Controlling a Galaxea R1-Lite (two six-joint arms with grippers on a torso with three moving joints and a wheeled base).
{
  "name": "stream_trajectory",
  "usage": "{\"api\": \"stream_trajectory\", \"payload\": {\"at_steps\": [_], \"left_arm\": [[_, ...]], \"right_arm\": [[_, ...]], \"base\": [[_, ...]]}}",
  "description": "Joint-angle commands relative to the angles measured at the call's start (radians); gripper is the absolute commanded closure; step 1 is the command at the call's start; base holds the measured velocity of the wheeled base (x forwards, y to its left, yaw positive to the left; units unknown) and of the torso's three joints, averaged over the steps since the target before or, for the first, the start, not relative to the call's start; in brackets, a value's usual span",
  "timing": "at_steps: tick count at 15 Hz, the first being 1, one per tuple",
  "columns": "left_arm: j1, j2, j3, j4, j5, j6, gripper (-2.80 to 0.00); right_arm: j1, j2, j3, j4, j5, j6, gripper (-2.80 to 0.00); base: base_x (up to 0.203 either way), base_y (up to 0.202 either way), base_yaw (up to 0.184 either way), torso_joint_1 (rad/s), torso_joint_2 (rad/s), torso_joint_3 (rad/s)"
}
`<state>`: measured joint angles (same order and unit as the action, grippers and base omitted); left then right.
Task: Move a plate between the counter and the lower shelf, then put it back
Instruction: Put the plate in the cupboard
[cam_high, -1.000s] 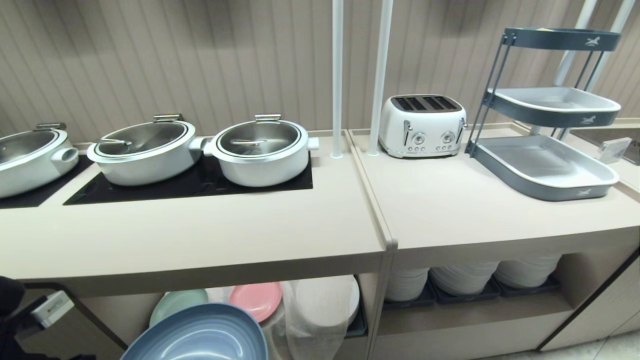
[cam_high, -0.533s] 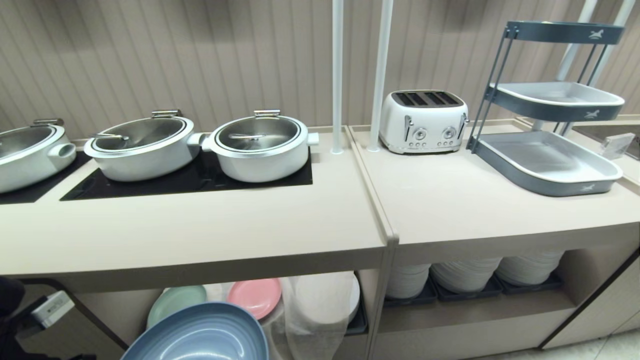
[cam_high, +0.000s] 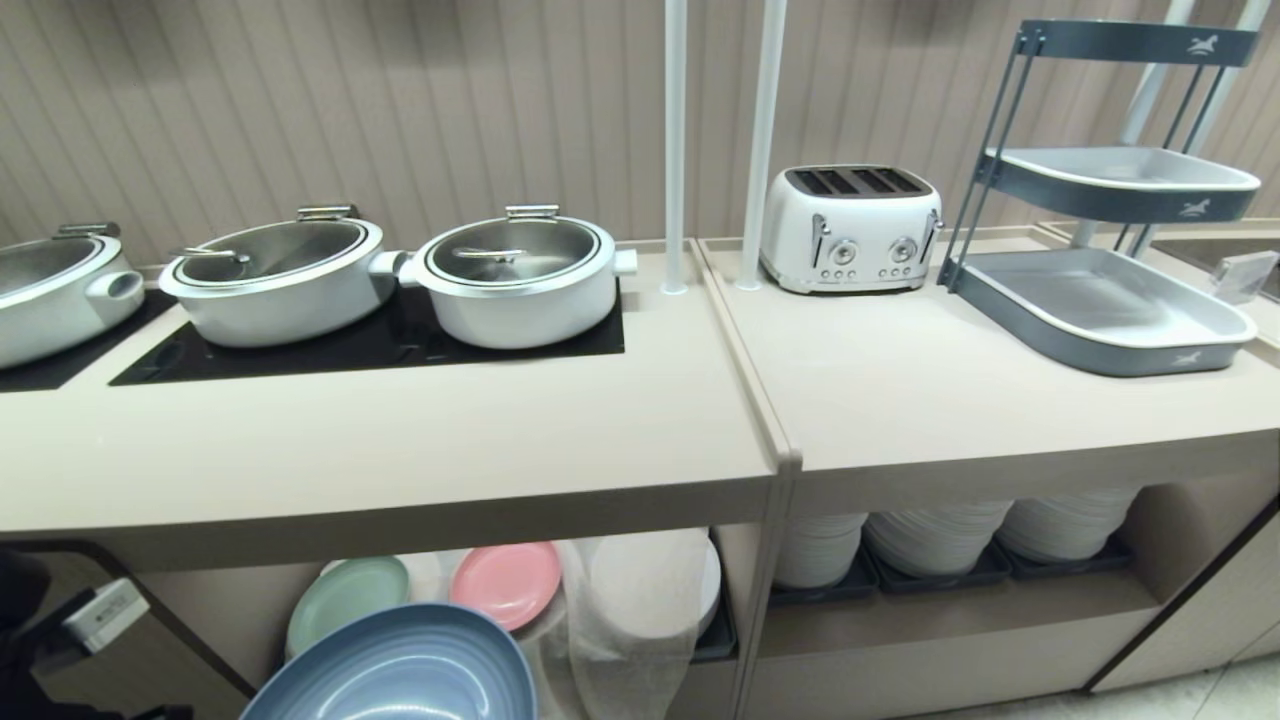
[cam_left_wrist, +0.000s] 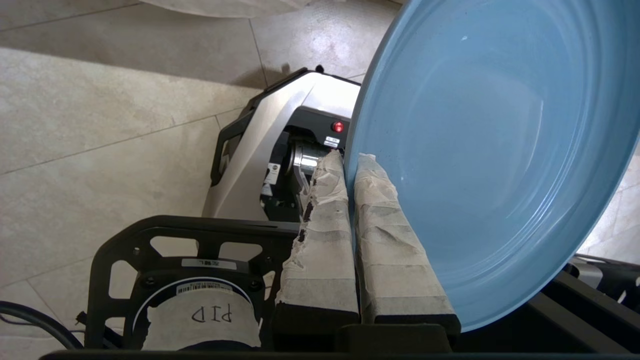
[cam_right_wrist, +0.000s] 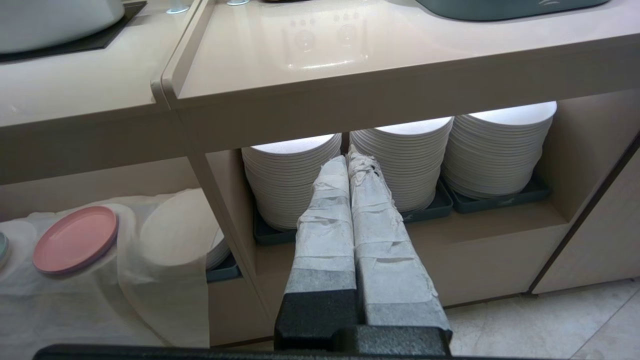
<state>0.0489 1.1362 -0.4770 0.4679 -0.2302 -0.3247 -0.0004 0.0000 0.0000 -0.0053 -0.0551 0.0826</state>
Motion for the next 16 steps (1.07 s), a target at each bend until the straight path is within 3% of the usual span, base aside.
{"api": "stream_trajectory", "payload": {"at_steps": [1, 16], "left_arm": [[0.000, 0.002, 0.003, 0.002, -0.001, -0.002, 0.00], [0.005, 0.004, 0.005, 0.003, -0.004, -0.002, 0.00]], "right_arm": [[0.000, 0.002, 0.000, -0.001, 0.000, 0.000, 0.00], [0.000, 0.002, 0.000, -0.001, 0.000, 0.002, 0.00]], "base": [[0.000, 0.000, 0.000, -0.144, 0.30, 0.168], [0.000, 0.000, 0.000, -0.159, 0.34, 0.180]]}}
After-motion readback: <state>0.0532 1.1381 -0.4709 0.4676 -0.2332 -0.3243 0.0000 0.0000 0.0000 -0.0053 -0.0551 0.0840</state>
